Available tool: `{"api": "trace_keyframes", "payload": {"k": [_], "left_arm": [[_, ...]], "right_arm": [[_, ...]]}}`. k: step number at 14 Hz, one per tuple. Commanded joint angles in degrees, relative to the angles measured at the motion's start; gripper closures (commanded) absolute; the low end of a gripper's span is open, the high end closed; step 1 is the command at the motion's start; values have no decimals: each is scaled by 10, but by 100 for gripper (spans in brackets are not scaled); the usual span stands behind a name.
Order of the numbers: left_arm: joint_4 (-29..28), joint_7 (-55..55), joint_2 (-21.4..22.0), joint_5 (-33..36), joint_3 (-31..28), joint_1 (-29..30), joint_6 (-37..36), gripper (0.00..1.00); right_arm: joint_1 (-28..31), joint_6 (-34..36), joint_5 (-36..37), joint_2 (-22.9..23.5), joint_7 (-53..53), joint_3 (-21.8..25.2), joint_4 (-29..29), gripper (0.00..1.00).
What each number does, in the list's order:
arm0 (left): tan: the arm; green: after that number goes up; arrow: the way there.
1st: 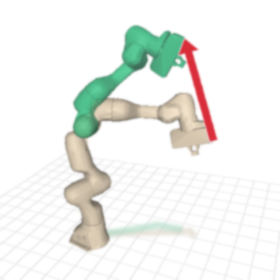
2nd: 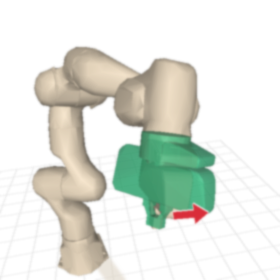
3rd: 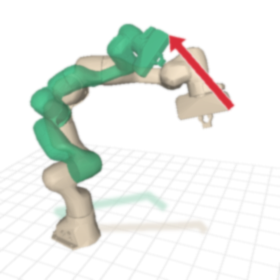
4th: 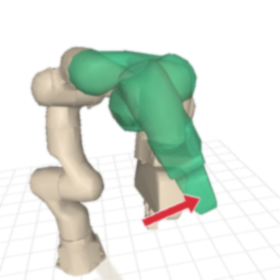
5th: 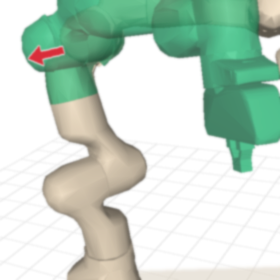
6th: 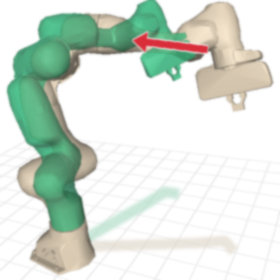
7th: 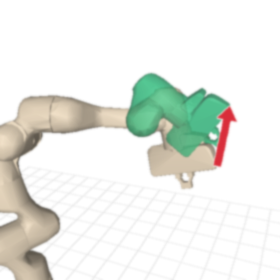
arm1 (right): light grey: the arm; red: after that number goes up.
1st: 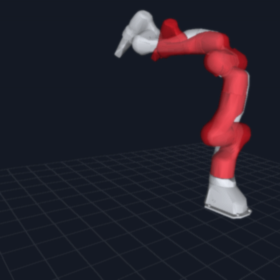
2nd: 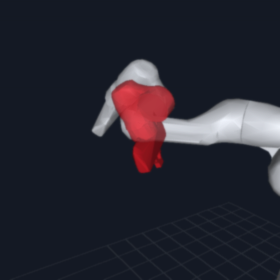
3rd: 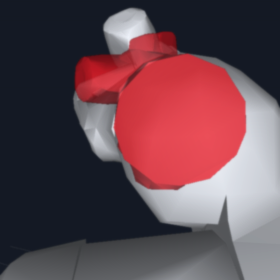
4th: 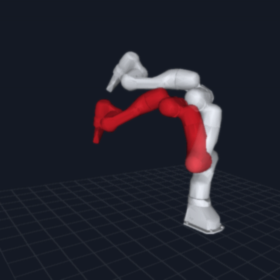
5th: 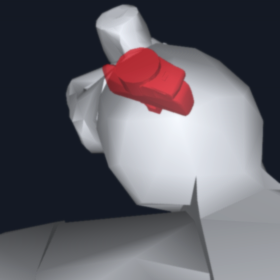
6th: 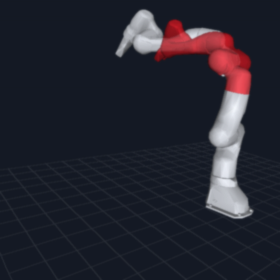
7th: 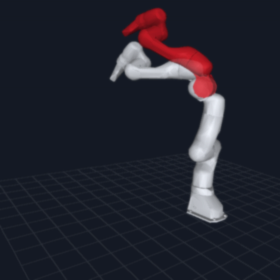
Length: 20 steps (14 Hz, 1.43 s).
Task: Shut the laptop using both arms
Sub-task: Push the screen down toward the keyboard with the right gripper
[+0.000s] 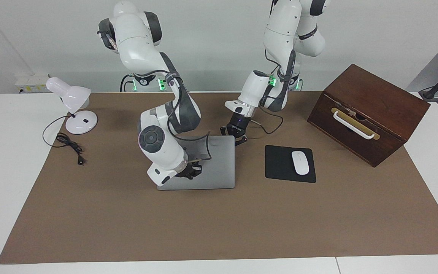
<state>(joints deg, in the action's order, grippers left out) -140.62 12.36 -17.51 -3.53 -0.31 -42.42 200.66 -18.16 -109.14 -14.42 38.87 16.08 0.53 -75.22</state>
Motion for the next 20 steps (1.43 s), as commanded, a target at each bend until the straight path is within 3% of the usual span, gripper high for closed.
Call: {"api": "trace_keyframes", "payload": {"k": [1,20], "left_arm": [[0,-5,-46,12,-1,11,-4,100],[0,-5,-46,12,-1,12,-4,100]], "right_arm": [[3,-18,-12,-13,1,-4,-31,100],[2,-48,-13,-15,2,-4,-57,100]]}}
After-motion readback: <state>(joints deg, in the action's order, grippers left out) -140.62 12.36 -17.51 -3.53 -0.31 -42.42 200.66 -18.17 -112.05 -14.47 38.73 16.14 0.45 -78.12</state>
